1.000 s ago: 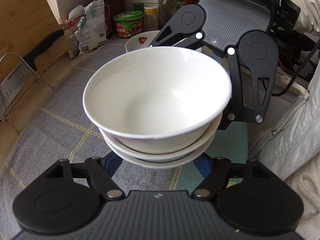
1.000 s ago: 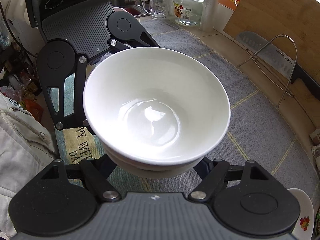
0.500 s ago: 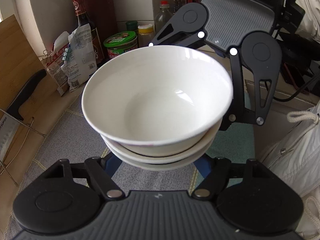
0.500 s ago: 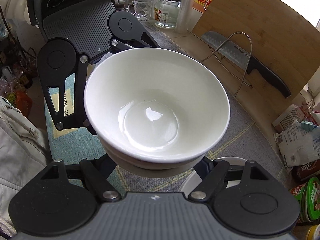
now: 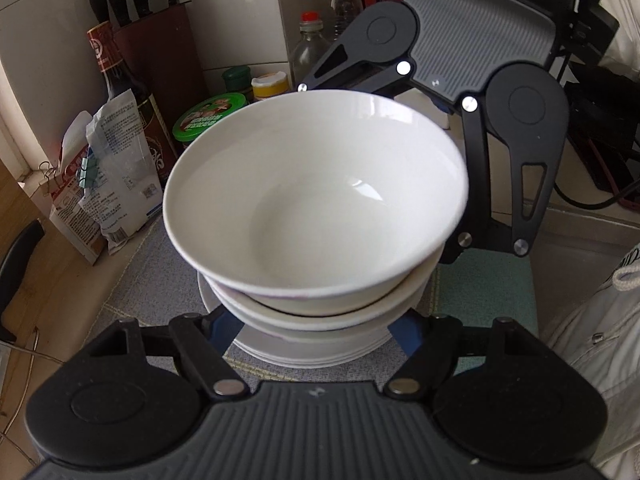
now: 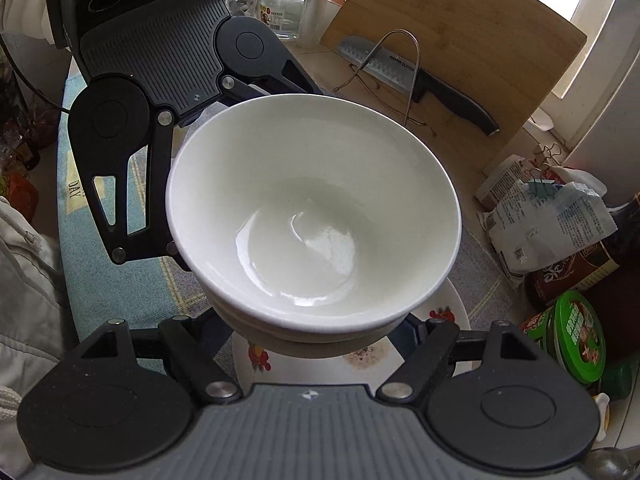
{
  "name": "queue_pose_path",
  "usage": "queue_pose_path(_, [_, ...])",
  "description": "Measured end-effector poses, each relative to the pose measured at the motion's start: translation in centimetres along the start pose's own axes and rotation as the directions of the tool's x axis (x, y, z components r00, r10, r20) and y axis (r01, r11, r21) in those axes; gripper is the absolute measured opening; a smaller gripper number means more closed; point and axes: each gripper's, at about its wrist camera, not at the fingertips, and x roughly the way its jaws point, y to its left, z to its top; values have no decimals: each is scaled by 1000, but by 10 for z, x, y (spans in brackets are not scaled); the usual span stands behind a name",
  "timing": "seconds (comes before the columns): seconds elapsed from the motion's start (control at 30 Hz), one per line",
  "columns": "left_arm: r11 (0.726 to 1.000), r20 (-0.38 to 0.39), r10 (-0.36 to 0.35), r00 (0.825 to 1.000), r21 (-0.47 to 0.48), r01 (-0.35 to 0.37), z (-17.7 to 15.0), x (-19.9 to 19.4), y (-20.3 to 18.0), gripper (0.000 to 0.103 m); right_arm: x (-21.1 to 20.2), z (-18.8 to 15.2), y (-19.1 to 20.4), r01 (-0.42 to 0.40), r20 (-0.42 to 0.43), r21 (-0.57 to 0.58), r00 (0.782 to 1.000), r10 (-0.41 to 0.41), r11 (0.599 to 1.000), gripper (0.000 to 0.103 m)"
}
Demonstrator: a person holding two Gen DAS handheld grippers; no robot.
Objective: Organize plates and bowls
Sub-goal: 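Carry the bowl stack with both tools over the white plate stack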
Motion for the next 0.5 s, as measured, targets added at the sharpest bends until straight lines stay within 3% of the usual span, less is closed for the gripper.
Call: queue_pose_path(0.5, [1000,-23,-2,1000,-18,2,16,39,7,77,8,-30,-25,18,-26,18,1000,-18,1000,84])
